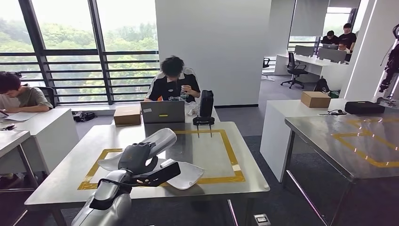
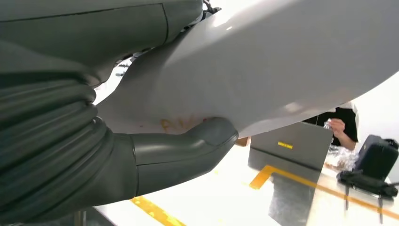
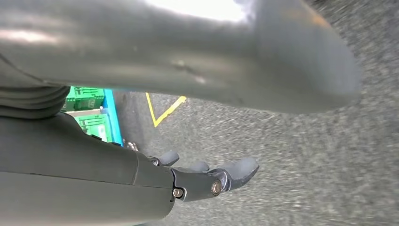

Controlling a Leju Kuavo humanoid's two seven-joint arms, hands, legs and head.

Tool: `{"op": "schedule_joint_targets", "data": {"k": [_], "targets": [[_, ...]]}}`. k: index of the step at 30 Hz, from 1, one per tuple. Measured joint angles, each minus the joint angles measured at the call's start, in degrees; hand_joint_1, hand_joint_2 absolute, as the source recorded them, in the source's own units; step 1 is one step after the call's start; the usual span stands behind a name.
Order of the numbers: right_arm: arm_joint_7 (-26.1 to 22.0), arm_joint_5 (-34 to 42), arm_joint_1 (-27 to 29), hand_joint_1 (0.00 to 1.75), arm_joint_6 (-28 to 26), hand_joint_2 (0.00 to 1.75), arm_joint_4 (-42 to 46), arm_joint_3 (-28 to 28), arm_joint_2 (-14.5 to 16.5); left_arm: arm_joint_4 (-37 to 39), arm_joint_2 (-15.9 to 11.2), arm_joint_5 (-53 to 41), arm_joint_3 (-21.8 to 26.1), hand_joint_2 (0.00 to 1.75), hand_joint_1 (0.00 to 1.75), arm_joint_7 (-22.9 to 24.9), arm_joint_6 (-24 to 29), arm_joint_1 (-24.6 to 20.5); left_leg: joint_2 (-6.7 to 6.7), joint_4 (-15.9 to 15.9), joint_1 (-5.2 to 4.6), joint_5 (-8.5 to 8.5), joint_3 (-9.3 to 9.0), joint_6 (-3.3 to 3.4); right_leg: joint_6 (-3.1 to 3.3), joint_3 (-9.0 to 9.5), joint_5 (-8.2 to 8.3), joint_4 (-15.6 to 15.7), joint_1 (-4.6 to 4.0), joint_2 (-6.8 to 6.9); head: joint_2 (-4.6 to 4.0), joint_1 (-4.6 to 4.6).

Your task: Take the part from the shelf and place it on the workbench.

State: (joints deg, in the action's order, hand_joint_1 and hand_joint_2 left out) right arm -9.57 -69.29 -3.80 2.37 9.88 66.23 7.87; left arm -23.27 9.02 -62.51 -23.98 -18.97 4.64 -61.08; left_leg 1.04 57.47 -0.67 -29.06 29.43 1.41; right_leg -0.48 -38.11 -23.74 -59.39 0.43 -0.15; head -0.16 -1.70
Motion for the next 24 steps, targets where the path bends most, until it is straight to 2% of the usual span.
{"op": "schedule_joint_targets", "data": {"k": [1,3,4,5,7,9,10,11,12,14,15,16,18,19,20,21,22,24], "targets": [[-0.1,0.0,0.0,0.00,0.0,0.00,0.0,0.0,0.0,0.1,-0.3,0.0,0.1,1.75,1.75,0.0,0.1,0.1,0.07,0.2,-0.07,-0.41,-0.40,-0.35,0.31,0.33,0.94,1.3,-0.10,0.00,-0.01,-0.01],[-0.1,0.0,-0.1,0.00,0.1,0.00,0.0,0.0,0.1,0.1,-0.7,-0.1,0.3,1.75,1.75,0.1,0.3,0.1,0.12,0.6,-0.15,-0.74,-0.93,-1.06,0.99,1.27,0.46,1.7,-0.04,-0.07,0.00,-0.07],[0.0,0.0,-0.1,0.00,0.1,0.00,0.0,0.0,0.1,0.1,-1.0,-0.2,0.4,1.75,1.75,0.1,0.4,0.1,0.04,1.7,-0.15,-0.54,-0.75,-1.39,1.40,1.94,0.27,1.9,0.12,-0.08,0.00,-0.15],[0.0,0.0,-0.1,0.00,0.1,0.00,0.0,0.0,0.1,0.1,-1.3,-0.3,0.4,1.75,1.75,0.1,0.5,0.1,-0.09,3.6,-0.12,-0.46,0.26,-1.69,1.74,2.68,0.05,2.0,0.22,-0.09,0.01,-0.21],[0.0,0.0,-0.2,0.00,0.1,0.00,0.0,0.0,0.2,0.3,-1.8,-0.7,0.5,1.75,1.75,0.1,0.8,0.3,-0.37,10.5,0.11,-1.51,4.62,-2.25,2.10,3.99,-0.75,2.1,0.36,-0.09,0.01,-0.29],[0.0,0.0,-0.2,0.00,0.1,0.00,0.0,0.0,0.2,0.5,-2.1,-0.8,0.5,1.75,1.75,0.1,0.9,0.9,-0.58,16.2,0.39,-4.65,9.59,-2.63,2.09,5.17,-1.90,2.1,0.42,-0.17,0.00,-0.30],[0.0,0.0,-0.1,0.00,0.1,0.00,0.0,0.0,0.2,0.6,-2.3,-0.8,0.5,1.75,1.75,0.1,0.9,1.3,-0.66,16.9,0.47,-5.84,11.08,-2.72,2.04,5.89,-2.53,2.1,0.46,-0.25,0.00,-0.30],[0.1,0.0,-0.1,0.00,0.1,0.00,0.0,0.0,0.2,0.7,-2.5,-0.8,0.5,1.75,1.75,0.1,0.9,1.5,-0.70,15.7,0.52,-5.77,11.69,-2.69,1.96,6.68,-3.18,2.1,0.49,-0.34,0.00,-0.30],[0.2,0.0,-0.1,0.00,0.1,0.00,0.0,0.0,0.2,0.7,-2.6,-0.8,0.5,1.75,1.75,0.2,0.9,1.6,-0.73,12.8,0.55,-4.11,11.54,-2.60,1.85,7.54,-3.86,2.1,0.50,-0.41,-0.01,-0.30],[0.2,0.0,-0.1,0.00,0.1,0.00,0.0,0.1,0.2,0.8,-3.0,-1.0,0.5,1.75,1.75,0.4,0.9,1.7,-0.84,5.1,0.50,2.52,10.27,-2.22,1.49,8.96,-5.28,2.0,0.44,-0.49,-0.01,-0.31],[0.2,0.0,-0.1,0.00,0.1,0.00,0.0,0.1,0.2,0.9,-3.2,-1.1,0.5,1.75,1.75,0.6,0.8,1.7,-0.92,2.3,0.42,5.05,9.71,-1.99,1.20,9.51,-6.04,2.0,0.34,-0.52,-0.02,-0.31],[0.2,0.0,-0.1,0.00,0.0,0.00,0.0,0.2,0.2,1.0,-3.3,-1.2,0.5,1.75,1.75,0.7,0.7,1.7,-0.96,0.8,0.34,6.67,9.26,-1.71,0.86,9.99,-6.67,2.0,0.25,-0.55,-0.02,-0.32],[0.3,0.1,-0.2,0.00,0.0,0.00,0.0,0.3,0.2,1.1,-3.4,-1.4,0.6,1.75,1.75,0.9,0.6,1.8,-0.88,0.3,0.29,6.81,8.27,-0.93,0.18,10.62,-6.93,1.3,0.11,-0.62,-0.01,-0.29],[0.5,0.1,-0.2,0.00,0.0,0.00,0.0,0.3,0.3,1.2,-3.6,-1.5,0.6,1.75,1.75,1.0,0.6,1.8,-0.82,0.3,0.32,6.85,7.69,-0.49,-0.05,10.32,-6.59,0.1,0.19,-0.57,0.00,-0.29],[0.5,0.1,-0.2,0.00,0.0,0.00,0.0,0.4,0.3,1.2,-3.8,-1.6,0.7,1.75,1.75,1.1,0.6,1.8,-0.78,0.2,0.36,6.68,7.20,-0.03,-0.26,9.16,-6.11,-2.3,0.25,-0.48,0.00,-0.27],[0.6,0.0,-0.2,0.00,0.0,0.00,0.0,0.4,0.3,1.2,-3.9,-1.7,0.7,1.75,1.75,1.1,0.6,1.8,-0.73,0.2,0.35,6.40,6.81,0.34,-0.43,7.15,-6.19,-5.4,0.34,-0.36,0.00,-0.26],[0.6,0.0,-0.2,0.00,0.0,0.00,0.0,0.4,0.2,1.3,-4.0,-1.8,0.8,1.75,1.75,1.1,0.5,1.9,-0.68,0.2,0.30,5.96,6.51,0.63,-0.62,4.57,-6.87,-9.1,0.38,-0.24,0.00,-0.24],[0.6,0.0,-0.2,0.00,0.0,0.00,0.0,0.4,0.2,1.6,-4.2,-1.9,0.8,1.75,1.75,1.1,0.3,2.2,-0.45,0.2,0.17,4.99,5.79,0.93,-0.93,-0.35,-10.11,-14.6,0.37,-0.19,0.00,-0.20]]}}
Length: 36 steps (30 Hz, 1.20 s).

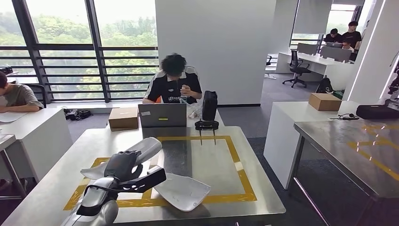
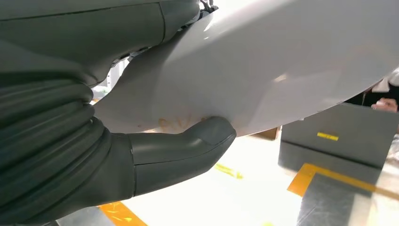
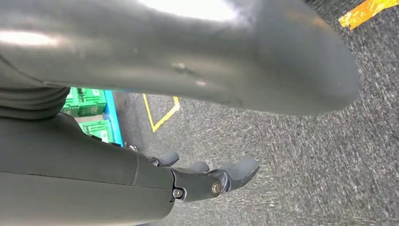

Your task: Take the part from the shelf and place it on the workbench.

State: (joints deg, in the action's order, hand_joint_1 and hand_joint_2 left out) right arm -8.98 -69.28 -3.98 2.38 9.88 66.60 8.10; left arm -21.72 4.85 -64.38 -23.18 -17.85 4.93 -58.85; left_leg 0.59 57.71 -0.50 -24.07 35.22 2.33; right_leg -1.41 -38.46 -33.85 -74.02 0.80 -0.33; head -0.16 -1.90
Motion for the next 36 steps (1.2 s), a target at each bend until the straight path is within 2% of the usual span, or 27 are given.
{"op": "schedule_joint_targets", "data": {"k": [1,2,3,6,7,8,10,11,13,15,16,17,18,19,21,22,23,24,26,28,29,31,32,33,34,35,36], "targets": [[0.0,0.0,0.0,0.00,0.0,0.00,0.0,0.0,0.0,0.2,-0.1,0.0,0.0,1.75,1.75,0.0,-0.1,0.2,0.13,0.0,-0.07,-0.57,-0.57,0.03,-0.02,-1.56,-1.50,-0.7,-0.01,0.00,0.00,0.01],[0.0,-0.1,0.1,0.00,0.1,0.00,0.0,0.0,0.0,0.4,-0.3,0.0,0.0,1.75,1.75,0.1,-0.3,0.4,0.22,0.1,-0.14,-1.19,-1.25,0.01,0.06,-2.33,-1.93,0.3,-0.05,0.01,0.00,0.03],[0.0,-0.1,0.1,0.00,0.2,0.00,0.0,0.0,0.0,0.5,-0.6,0.0,0.0,1.75,1.75,0.2,-0.4,0.5,0.26,0.1,-0.21,-1.89,-2.08,-0.04,0.30,-2.29,-0.81,2.9,-0.14,0.02,0.00,0.03],[-0.1,-0.1,0.3,0.00,0.2,0.00,0.0,0.0,-0.1,1.1,-1.4,0.1,0.1,1.75,1.75,0.6,-0.6,0.8,0.30,0.3,-0.44,-4.00,-4.07,-0.52,1.60,-0.35,8.28,13.5,-0.86,0.00,-0.01,0.03],[-0.2,0.0,0.4,0.00,0.2,0.00,0.0,0.0,-0.1,1.3,-1.6,0.1,0.2,1.75,1.75,0.7,-0.6,0.9,0.37,0.3,-0.52,-4.57,-4.38,-0.80,1.89,0.15,10.22,15.3,-1.07,-0.05,-0.02,0.03],[-0.3,0.0,0.5,0.00,0.2,0.00,0.0,0.1,-0.2,1.5,-1.9,0.1,0.3,1.75,1.75,0.8,-0.7,1.0,0.48,0.6,-0.61,-4.82,-4.75,-1.13,2.06,0.43,10.89,15.9,-1.15,-0.11,-0.01,0.05],[-0.3,0.1,0.4,0.00,0.2,0.00,0.0,0.1,-0.1,1.6,-2.5,0.1,0.6,1.75,1.75,1.0,-0.7,1.2,0.57,2.0,-0.67,-4.69,-4.54,-1.75,2.49,1.56,10.54,16.1,-0.87,-0.22,0.00,0.07],[-0.4,0.2,0.4,0.00,0.2,0.00,0.0,0.2,-0.1,1.6,-2.8,0.1,0.7,1.75,1.75,1.0,-0.7,1.2,0.51,3.9,-0.67,-4.34,-3.76,-2.07,2.82,2.18,10.25,16.2,-0.69,-0.22,0.00,0.05],[-0.4,0.2,0.4,0.00,0.2,0.00,0.0,0.2,-0.1,1.7,-3.3,0.1,0.9,1.75,1.75,1.0,-0.7,1.2,0.26,9.7,-0.48,-4.75,-0.19,-2.76,3.30,3.50,9.33,16.4,-0.44,-0.20,0.01,0.00],[-0.4,0.3,0.3,0.00,0.2,0.00,0.0,0.3,-0.1,1.9,-3.6,0.1,0.9,1.75,1.75,1.0,-0.7,1.5,0.03,15.5,-0.07,-7.73,4.43,-3.40,3.41,4.75,8.15,16.4,-0.30,-0.20,0.01,-0.05],[-0.4,0.3,0.3,0.00,0.2,0.00,0.0,0.4,-0.1,2.1,-3.7,0.1,0.9,1.75,1.75,1.0,-0.8,1.7,-0.08,16.9,0.12,-9.36,6.13,-3.62,3.36,5.44,7.52,16.4,-0.24,-0.25,0.01,-0.07],[-0.3,0.4,0.4,0.00,0.2,0.00,0.0,0.6,0.0,2.2,-3.8,0.1,0.9,1.75,1.75,1.1,-0.8,2.0,-0.18,16.6,0.26,-10.15,7.04,-3.74,3.27,6.28,6.82,16.4,-0.17,-0.32,0.01,-0.07],[-0.3,0.6,0.4,0.00,0.2,0.00,0.0,0.7,0.0,2.3,-3.9,0.0,0.9,1.75,1.75,1.1,-0.9,2.1,-0.24,14.6,0.35,-9.52,7.09,-3.78,3.16,7.19,6.10,16.4,-0.13,-0.39,0.01,-0.06],[-0.2,0.7,0.5,0.00,0.1,0.00,0.0,0.8,0.0,2.5,-4.0,-0.1,0.9,1.75,1.75,1.1,-0.9,2.2,-0.29,11.3,0.39,-7.42,6.52,-3.74,3.03,8.10,5.37,16.4,-0.10,-0.45,0.01,-0.07],[-0.2,1.1,0.5,0.00,-0.1,0.00,0.0,1.0,0.0,2.7,-4.2,-0.4,1.0,1.75,1.75,1.3,-1.0,2.2,-0.37,3.9,0.34,-0.59,5.09,-3.40,2.63,9.65,3.82,16.2,-0.18,-0.58,0.00,-0.07],[-0.3,1.2,0.4,0.00,-0.3,0.00,0.0,1.1,0.0,2.9,-4.3,-0.5,1.0,1.75,1.75,1.4,-1.0,2.3,-0.36,1.6,0.24,1.76,4.50,-3.10,2.33,10.15,3.02,16.2,-0.26,-0.61,0.00,-0.07],[-0.4,1.3,0.3,0.00,-0.4,0.00,0.0,1.2,0.1,3.0,-4.3,-0.6,1.0,1.75,1.75,1.6,-1.1,2.4,-0.30,0.4,0.20,3.01,4.15,-2.74,1.97,10.64,2.48,16.0,-0.36,-0.65,0.00,-0.07],[-0.4,1.3,0.3,0.00,-0.4,0.00,0.0,1.3,0.1,3.1,-4.4,-0.8,1.0,1.75,1.75,1.7,-1.1,2.4,-0.26,0.4,0.14,2.67,3.85,-2.36,1.67,10.91,2.27,15.8,-0.42,-0.67,0.00,-0.06],[-0.2,1.4,0.2,0.00,-0.5,0.00,0.0,1.5,0.1,3.0,-4.5,-0.9,1.0,1.75,1.75,1.9,-1.1,2.5,-0.16,0.3,0.30,2.06,2.82,-1.63,1.19,10.09,2.86,13.4,-0.38,-0.55,0.01,-0.02],[0.0,1.4,0.1,0.00,-0.5,0.00,0.0,1.5,0.1,3.0,-4.7,-1.0,1.2,1.75,1.75,2.0,-0.9,2.5,-0.16,0.3,0.40,1.14,1.63,-0.94,0.75,6.19,3.42,7.3,-0.26,-0.25,0.01,0.03],[0.0,1.4,0.0,0.00,-0.5,0.00,0.0,1.5,0.1,3.0,-4.8,-1.0,1.3,1.75,1.75,2.0,-0.9,2.6,-0.14,0.3,0.38,0.54,1.07,-0.73,0.53,3.54,2.71,3.7,-0.24,-0.11,0.01,0.04],[0.0,1.4,0.1,0.00,-0.5,0.00,0.0,1.6,0.2,3.2,-4.8,-1.0,1.3,1.75,1.75,2.0,-0.9,2.8,-0.03,0.3,0.39,-0.74,-0.21,-0.59,0.19,-1.24,-0.84,-0.9,-0.20,-0.03,0.01,0.04],[0.0,1.3,0.1,0.00,-0.5,0.00,0.0,1.6,0.2,3.3,-4.8,-1.0,1.3,1.75,1.75,2.0,-0.9,3.0,0.03,0.3,0.40,-1.48,-1.04,-0.64,0.15,-2.74,-2.42,-1.1,-0.18,-0.01,0.01,0.04],[0.0,1.3,0.1,0.00,-0.5,0.00,0.0,1.7,0.2,3.4,-4.8,-1.0,1.4,1.75,1.75,2.1,-1.0,3.1,0.07,0.3,0.42,-2.22,-1.93,-0.73,0.15,-3.44,-2.83,0.1,-0.17,0.01,0.01,0.04],[0.0,1.3,0.2,0.00,-0.5,0.00,0.0,1.8,0.2,3.5,-4.9,-1.1,1.4,1.75,1.75,2.1,-1.1,3.1,0.09,0.3,0.45,-3.02,-2.92,-0.89,0.22,-3.47,-1.56,2.8,-0.15,0.05,0.01,0.04],[0.0,1.3,0.3,0.00,-0.5,0.00,0.0,1.9,0.2,3.7,-4.9,-1.1,1.4,1.75,1.75,2.3,-1.2,3.1,0.07,0.3,0.47,-3.85,-3.80,-1.11,0.29,-3.06,1.63,6.4,-0.13,0.14,0.01,0.03],[-0.1,1.4,0.4,0.00,-0.6,0.00,0.0,1.9,0.2,3.8,-5.0,-1.2,1.4,1.75,1.75,2.4,-1.4,3.2,0.08,0.5,0.43,-4.69,-4.63,-1.38,0.41,-2.65,5.57,10.1,-0.17,0.32,0.00,0.04]]}}
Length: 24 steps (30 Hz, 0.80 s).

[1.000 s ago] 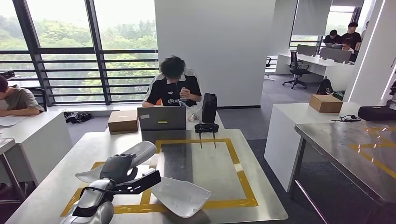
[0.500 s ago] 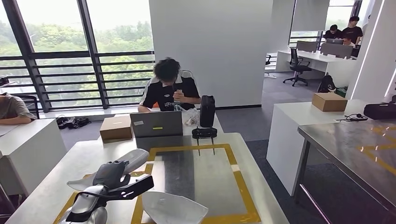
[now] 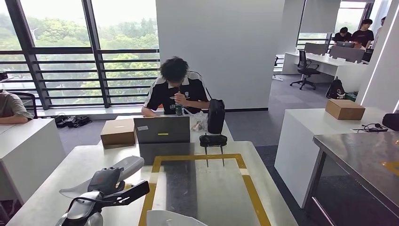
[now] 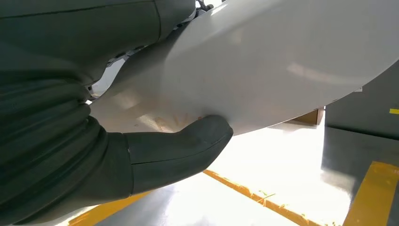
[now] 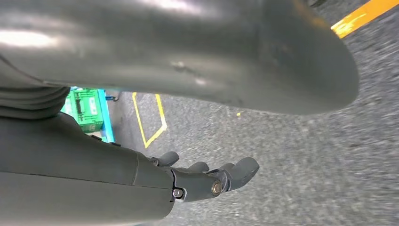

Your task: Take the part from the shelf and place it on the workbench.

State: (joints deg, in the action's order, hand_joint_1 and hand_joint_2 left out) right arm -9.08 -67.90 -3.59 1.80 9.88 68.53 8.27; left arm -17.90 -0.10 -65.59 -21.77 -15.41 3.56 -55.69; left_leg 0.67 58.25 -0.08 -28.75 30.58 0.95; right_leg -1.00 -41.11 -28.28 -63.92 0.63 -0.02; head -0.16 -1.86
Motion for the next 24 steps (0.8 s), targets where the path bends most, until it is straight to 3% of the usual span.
{"op": "schedule_joint_targets", "data": {"k": [1,2,3,6,8,10,11,12,13,15,17,18,21,22,24], "targets": [[-0.1,0.0,0.1,0.00,0.0,0.00,0.0,0.0,0.0,0.1,-0.1,-0.1,0.0,1.75,1.75,0.2,-0.2,0.0,0.04,0.1,-0.12,-0.82,-0.60,-0.34,0.25,0.48,3.29,2.7,-0.04,0.18,0.00,0.01],[-0.2,0.0,0.2,0.00,-0.1,0.00,0.0,0.1,0.1,0.3,-0.2,-0.1,0.1,1.75,1.75,0.4,-0.3,0.1,0.07,0.1,-0.26,-1.51,-1.05,-0.70,0.57,0.89,5.47,4.3,-0.06,0.28,0.00,0.02],[-0.3,0.1,0.2,0.00,-0.1,0.00,0.0,0.1,0.1,0.4,-0.5,-0.1,0.1,1.75,1.75,0.6,-0.4,0.2,0.10,0.2,-0.40,-1.87,-1.59,-1.07,0.99,1.21,6.05,4.9,-0.10,0.32,0.00,0.01],[-0.1,0.1,0.0,0.00,-0.3,0.00,0.0,0.2,0.3,0.5,-1.4,0.0,0.5,1.75,1.75,1.0,-0.6,0.0,-0.05,1.8,-0.35,-2.10,-1.79,-2.07,2.38,2.79,5.39,5.1,0.09,0.09,0.01,-0.07],[-0.3,0.1,-0.1,0.00,-0.4,0.00,0.0,0.3,0.3,0.7,-1.9,0.1,0.7,1.75,1.75,0.7,-1.0,0.1,-0.20,7.2,-0.23,-3.31,1.47,-2.60,3.04,3.70,4.76,5.3,0.13,-0.04,0.01,-0.11],[-0.6,0.1,-0.2,0.00,-0.5,0.00,0.0,0.4,0.3,1.0,-2.3,0.1,0.9,1.75,1.75,0.2,-1.2,0.5,-0.27,13.2,-0.21,-6.19,5.99,-2.87,3.31,4.48,3.90,5.3,0.00,-0.24,0.01,-0.14],[-0.7,0.0,-0.2,0.00,-0.5,0.00,0.0,0.4,0.3,1.1,-2.4,0.1,1.0,1.75,1.75,0.0,-1.2,0.8,-0.28,14.4,-0.24,-7.15,7.61,-2.80,3.36,4.98,3.43,5.3,-0.14,-0.37,0.01,-0.14],[-0.7,-0.2,-0.1,0.00,-0.4,0.00,0.0,0.4,0.3,1.2,-2.6,0.0,1.1,1.75,1.75,-0.2,-1.1,1.0,-0.28,14.1,-0.33,-6.93,8.48,-2.55,3.41,5.56,2.95,5.3,-0.33,-0.47,0.01,-0.14],[-0.7,-0.3,-0.1,0.00,-0.4,0.00,0.0,0.4,0.3,1.3,-2.7,-0.2,1.1,1.75,1.75,-0.3,-1.0,1.1,-0.27,12.0,-0.48,-5.17,8.55,-2.09,3.47,6.20,2.48,5.3,-0.57,-0.56,0.01,-0.14],[-0.7,-0.6,-0.1,0.00,-0.3,0.00,0.0,0.4,0.4,1.4,-2.9,-0.8,1.1,1.75,0.87,-0.2,-1.0,1.2,-0.21,5.0,-1.12,0.96,7.26,-0.64,3.53,7.35,1.65,5.3,-1.02,-0.66,0.01,-0.14],[-1.0,-0.9,-0.2,0.00,-0.1,0.00,0.0,0.4,0.6,1.4,-3.1,-1.1,1.1,1.75,0.00,-0.1,-0.8,1.2,-0.09,0.4,-1.76,4.29,6.14,0.34,3.27,7.86,0.98,5.2,-1.22,-0.85,0.01,-0.20],[-1.2,-1.1,-0.2,0.00,0.0,0.00,0.0,0.4,0.6,1.4,-3.2,-1.1,1.1,1.31,0.00,-0.2,-0.6,1.2,-0.01,-0.3,-1.94,4.62,5.88,0.49,3.06,7.96,0.74,5.2,-1.24,-0.93,0.01,-0.22],[-1.3,-1.5,-0.3,0.00,0.1,0.00,0.0,0.4,0.6,1.2,-3.3,-1.0,1.3,0.00,0.00,-0.6,0.4,1.3,0.14,-0.8,-1.83,5.37,5.29,-0.33,3.21,8.22,0.49,5.5,-1.30,-0.96,0.01,-0.21],[-1.3,-1.7,-0.3,0.00,0.1,0.00,0.0,0.4,0.6,1.1,-3.3,-0.9,1.4,0.00,0.00,-0.7,0.8,1.4,0.18,-0.9,-1.80,5.44,5.26,-0.52,3.33,8.28,0.46,5.5,-1.31,-0.95,0.01,-0.20],[-1.3,-2.0,-0.4,0.00,0.2,0.00,0.0,0.4,0.6,1.0,-3.3,-0.8,1.6,0.00,0.00,-0.9,1.6,1.6,0.23,-0.9,-1.82,5.25,5.27,-0.27,3.25,8.38,0.38,5.7,-1.26,-0.94,0.01,-0.21]]}}
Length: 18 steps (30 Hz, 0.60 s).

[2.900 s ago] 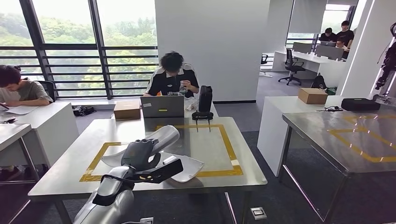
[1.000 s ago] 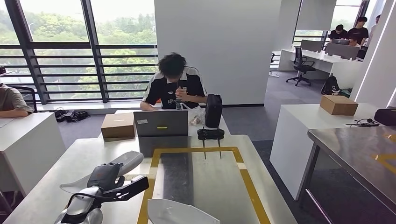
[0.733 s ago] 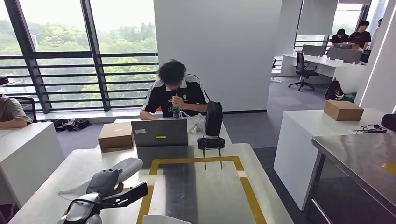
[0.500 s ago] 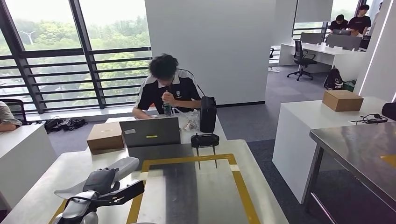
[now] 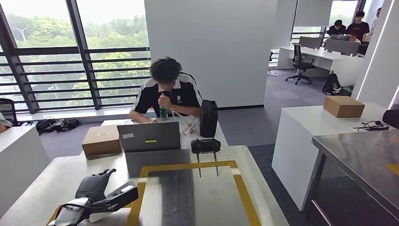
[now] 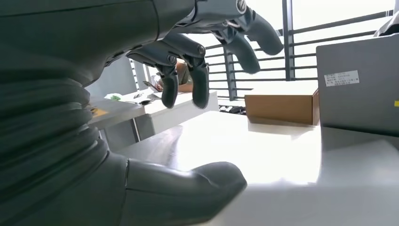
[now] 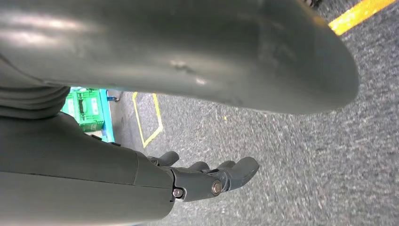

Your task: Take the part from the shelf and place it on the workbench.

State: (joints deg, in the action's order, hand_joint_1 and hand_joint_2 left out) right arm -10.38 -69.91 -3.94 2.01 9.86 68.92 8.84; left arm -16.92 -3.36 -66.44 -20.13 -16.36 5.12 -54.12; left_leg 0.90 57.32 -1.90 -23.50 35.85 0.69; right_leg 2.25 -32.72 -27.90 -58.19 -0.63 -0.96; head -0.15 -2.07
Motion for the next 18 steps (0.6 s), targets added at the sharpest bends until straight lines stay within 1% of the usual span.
{"op": "schedule_joint_targets", "data": {"k": [5,11,18], "targets": [[0.0,-0.2,-0.1,0.00,0.0,0.00,0.0,0.0,0.0,-0.1,0.0,0.0,0.3,0.00,0.00,-0.1,0.5,0.3,0.05,0.0,0.00,-0.19,-0.01,0.30,-0.19,0.20,-0.08,0.3,0.04,0.02,0.00,-0.01],[0.0,-0.7,-0.1,0.00,0.4,0.00,0.0,-0.2,0.0,-0.7,0.0,-0.6,0.4,0.00,0.00,-0.6,2.0,0.8,0.05,0.1,-0.01,-0.15,-0.01,0.40,-0.49,0.22,0.04,0.4,0.07,0.03,0.00,-0.01],[0.0,-0.9,-0.1,0.00,0.5,0.00,0.0,-0.5,0.0,-1.3,0.2,-0.9,0.4,0.00,0.00,-0.6,2.8,1.1,0.02,0.1,0.02,-0.08,-0.06,0.45,-0.57,0.22,0.10,0.3,0.04,0.05,0.00,-0.01]]}}
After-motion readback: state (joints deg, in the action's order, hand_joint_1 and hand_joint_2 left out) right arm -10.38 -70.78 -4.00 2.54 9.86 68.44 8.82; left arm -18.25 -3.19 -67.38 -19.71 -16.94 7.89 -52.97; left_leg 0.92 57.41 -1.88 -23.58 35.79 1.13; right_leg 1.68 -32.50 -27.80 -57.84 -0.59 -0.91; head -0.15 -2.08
